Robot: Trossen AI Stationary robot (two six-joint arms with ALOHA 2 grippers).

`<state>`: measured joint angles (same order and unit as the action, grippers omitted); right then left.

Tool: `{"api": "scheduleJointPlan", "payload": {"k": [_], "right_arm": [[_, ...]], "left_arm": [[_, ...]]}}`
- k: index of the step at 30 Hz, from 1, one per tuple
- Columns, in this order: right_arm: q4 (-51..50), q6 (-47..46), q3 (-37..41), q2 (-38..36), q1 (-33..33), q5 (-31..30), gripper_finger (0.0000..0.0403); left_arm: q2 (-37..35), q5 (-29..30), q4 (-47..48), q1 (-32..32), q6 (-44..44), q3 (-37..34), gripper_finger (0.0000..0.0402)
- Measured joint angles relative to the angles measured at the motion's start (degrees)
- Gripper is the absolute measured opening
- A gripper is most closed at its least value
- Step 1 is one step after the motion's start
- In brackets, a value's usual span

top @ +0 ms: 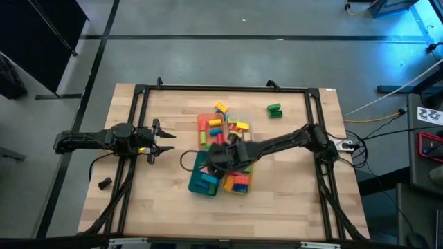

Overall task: Sort blocks by size
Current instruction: Put the top green game piece into the yellow bin

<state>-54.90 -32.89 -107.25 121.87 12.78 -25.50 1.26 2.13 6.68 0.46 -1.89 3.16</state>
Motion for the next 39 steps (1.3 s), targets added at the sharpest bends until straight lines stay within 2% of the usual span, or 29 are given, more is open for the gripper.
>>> {"api": "scheduleJointPlan", "payload": {"k": [4, 8, 11, 20, 25, 29, 31, 34, 39], "right_arm": [[-9.1, 6.5, 0.0, -2.2, -2.9, -4.7, 0.0140], [-18.5, 7.0, 0.0, -2.8, -7.1, -12.5, 0.0140], [-23.3, 8.2, 0.0, -2.8, -10.9, -14.5, 0.0141], [-28.5, 11.3, 0.0, -2.8, -24.1, -3.6, 0.0144], [-35.2, 11.3, 0.1, -2.8, -32.2, 0.8, 0.0183], [-34.4, 12.2, 0.1, -2.8, -37.4, 0.7, 0.0216], [-34.3, 16.0, 0.1, -2.8, -39.9, 0.7, 0.0229], [-34.2, 26.3, 0.1, -2.3, -43.1, 1.4, 0.0239], [-33.6, 45.4, 0.1, -1.8, -47.0, 7.9, 0.0236]], "left_arm": [[0.0, 0.0, 0.0, 0.0, 0.0, 0.0, 0.0194], [0.0, 0.0, 0.0, 0.0, 0.0, 0.0, 0.0194], [0.0, 0.0, 0.0, 0.0, 0.0, 0.0, 0.0194], [0.0, 0.0, 0.0, 0.0, 0.0, 0.0, 0.0194], [0.0, 0.0, 0.0, 0.0, 0.0, 0.0, 0.0194], [0.0, 0.0, 0.0, 0.0, 0.0, 0.0, 0.0194], [0.0, 0.0, 0.0, 0.0, 0.0, 0.0, 0.0194], [0.0, 0.0, 0.0, 0.0, 0.0, 0.0, 0.0194], [0.0, 0.0, 0.0, 0.0, 0.0, 0.0, 0.0194]]}}
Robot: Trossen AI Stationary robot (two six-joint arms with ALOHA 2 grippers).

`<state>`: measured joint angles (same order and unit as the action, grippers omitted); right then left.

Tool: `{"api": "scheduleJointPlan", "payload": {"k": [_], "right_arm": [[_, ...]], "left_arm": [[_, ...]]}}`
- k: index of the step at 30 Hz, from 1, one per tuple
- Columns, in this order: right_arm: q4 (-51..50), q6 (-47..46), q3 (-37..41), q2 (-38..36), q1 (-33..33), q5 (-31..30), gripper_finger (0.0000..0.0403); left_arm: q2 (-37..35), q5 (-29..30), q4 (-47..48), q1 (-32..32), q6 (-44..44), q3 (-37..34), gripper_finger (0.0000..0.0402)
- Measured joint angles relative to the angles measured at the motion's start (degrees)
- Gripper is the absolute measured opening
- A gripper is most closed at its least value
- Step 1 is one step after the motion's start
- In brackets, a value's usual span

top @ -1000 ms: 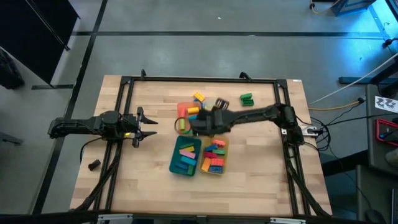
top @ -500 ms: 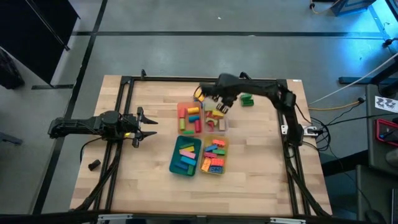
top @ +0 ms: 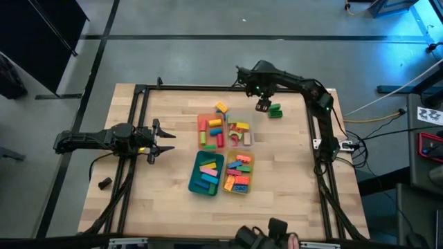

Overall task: Sort blocks by size
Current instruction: Put the top green game piece into the yellow bin

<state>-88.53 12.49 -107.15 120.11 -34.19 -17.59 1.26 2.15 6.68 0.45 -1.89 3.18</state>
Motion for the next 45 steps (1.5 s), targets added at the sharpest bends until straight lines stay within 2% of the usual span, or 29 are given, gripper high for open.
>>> {"api": "scheduleJointPlan", "payload": {"k": [3, 10, 21, 36, 40, 45], "right_arm": [[0.9, 5.8, 0.0, 0.5, -0.9, 2.2, 0.0231], [4.3, 7.4, 0.0, 2.3, -1.9, 2.0, 0.0230], [4.0, 7.4, 0.0, 6.2, -1.9, 1.4, 0.0230], [-0.4, 5.3, 0.0, 6.2, -2.2, -3.6, 0.0230], [-1.3, 1.5, 0.0, 6.2, -2.3, -3.7, 0.0230], [-1.3, 3.0, 1.0, 6.2, -2.3, -3.0, 0.0230]], "left_arm": [[0.0, 0.0, 0.0, 0.0, 0.0, 0.0, 0.0194], [0.0, 0.0, 0.0, 0.0, 0.0, 0.0, 0.0194], [0.0, 0.0, 0.0, 0.0, 0.0, 0.0, 0.0194], [0.0, 0.0, 0.0, 0.0, 0.0, 0.0, 0.0194], [0.0, 0.0, 0.0, 0.0, 0.0, 0.0, 0.0194], [0.0, 0.0, 0.0, 0.0, 0.0, 0.0, 0.0194]]}}
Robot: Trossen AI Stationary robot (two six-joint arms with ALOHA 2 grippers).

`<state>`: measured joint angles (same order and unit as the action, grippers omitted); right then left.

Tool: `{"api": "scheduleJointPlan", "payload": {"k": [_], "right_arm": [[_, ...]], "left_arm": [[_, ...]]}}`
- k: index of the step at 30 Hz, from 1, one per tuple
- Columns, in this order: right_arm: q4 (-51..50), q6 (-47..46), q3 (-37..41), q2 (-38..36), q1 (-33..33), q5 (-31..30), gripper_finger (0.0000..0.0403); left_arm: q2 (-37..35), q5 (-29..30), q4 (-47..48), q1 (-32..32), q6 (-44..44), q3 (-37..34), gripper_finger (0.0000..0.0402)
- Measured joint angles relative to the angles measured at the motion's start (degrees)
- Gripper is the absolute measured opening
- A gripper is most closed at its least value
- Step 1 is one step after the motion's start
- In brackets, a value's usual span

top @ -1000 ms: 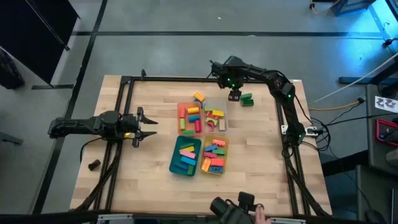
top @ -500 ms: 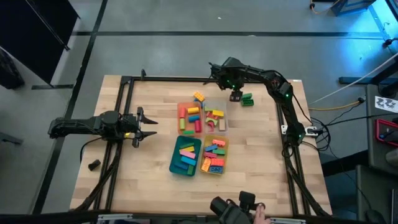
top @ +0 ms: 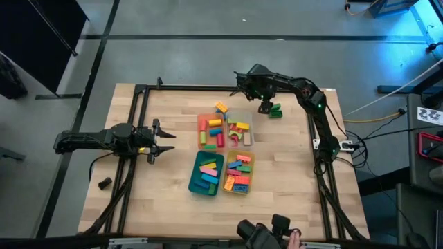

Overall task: Sort blocks by size
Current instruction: Put the top green game piece into the yellow bin

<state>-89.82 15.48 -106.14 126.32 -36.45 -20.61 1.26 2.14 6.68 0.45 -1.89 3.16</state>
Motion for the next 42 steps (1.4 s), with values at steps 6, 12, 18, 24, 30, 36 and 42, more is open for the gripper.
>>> {"api": "scheduleJointPlan", "payload": {"k": [6, 12, 18, 24, 30, 36, 42], "right_arm": [[0.9, 0.5, 5.8, 0.0, -1.2, 0.6, 0.0230], [3.7, 3.0, 10.8, 0.0, -1.2, -5.4, 0.0230], [9.0, 4.4, 11.5, 0.0, -1.5, -5.3, 0.0230], [13.6, 6.8, 11.5, 0.0, -1.5, -3.8, 0.0230], [13.9, 7.5, 11.5, 0.0, -1.5, -1.2, 0.0230], [15.5, 7.5, 11.5, 0.0, -1.5, -0.3, 0.0230], [18.5, 7.5, 11.5, 0.0, -1.5, 3.7, 0.0220]], "left_arm": [[0.0, 0.0, 0.0, 0.0, 0.0, 0.0, 0.0194], [0.0, 0.0, 0.0, 0.0, 0.0, 0.0, 0.0194], [0.0, 0.0, 0.0, 0.0, 0.0, 0.0, 0.0194], [0.0, 0.0, 0.0, 0.0, 0.0, 0.0, 0.0194], [0.0, 0.0, 0.0, 0.0, 0.0, 0.0, 0.0194], [0.0, 0.0, 0.0, 0.0, 0.0, 0.0, 0.0194], [0.0, 0.0, 0.0, 0.0, 0.0, 0.0, 0.0194]]}}
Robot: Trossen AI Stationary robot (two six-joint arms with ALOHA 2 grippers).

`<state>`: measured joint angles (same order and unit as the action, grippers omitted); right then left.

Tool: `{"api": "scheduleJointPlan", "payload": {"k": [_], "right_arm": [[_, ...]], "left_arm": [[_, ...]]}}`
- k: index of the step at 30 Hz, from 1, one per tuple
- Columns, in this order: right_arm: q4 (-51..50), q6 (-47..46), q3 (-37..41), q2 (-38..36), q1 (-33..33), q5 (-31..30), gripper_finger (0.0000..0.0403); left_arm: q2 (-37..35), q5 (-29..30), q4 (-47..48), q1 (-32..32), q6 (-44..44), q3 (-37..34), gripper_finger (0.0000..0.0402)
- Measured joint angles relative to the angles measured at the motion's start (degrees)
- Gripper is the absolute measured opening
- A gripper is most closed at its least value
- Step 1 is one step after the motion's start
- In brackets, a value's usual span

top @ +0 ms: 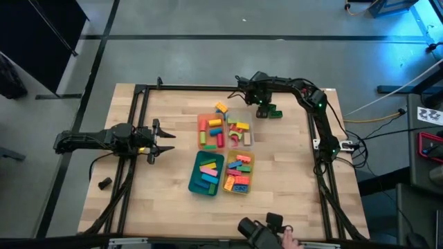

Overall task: Sort blocks by size
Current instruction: Put the top green game piece into the yellow bin

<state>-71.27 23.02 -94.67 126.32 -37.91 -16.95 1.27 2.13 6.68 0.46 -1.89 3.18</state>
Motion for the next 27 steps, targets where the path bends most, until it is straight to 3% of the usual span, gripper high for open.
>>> {"api": "scheduleJointPlan", "payload": {"k": [9, 27], "right_arm": [[2.8, -0.1, 0.0, -0.1, 0.0, 0.0, 0.0137], [1.8, -0.3, -2.6, 0.0, 0.2, -1.2, 0.0138]], "left_arm": [[0.0, 0.0, 0.0, 0.0, 0.0, 0.0, 0.0194], [0.0, 0.0, 0.0, 0.0, 0.0, 0.0, 0.0194]]}}
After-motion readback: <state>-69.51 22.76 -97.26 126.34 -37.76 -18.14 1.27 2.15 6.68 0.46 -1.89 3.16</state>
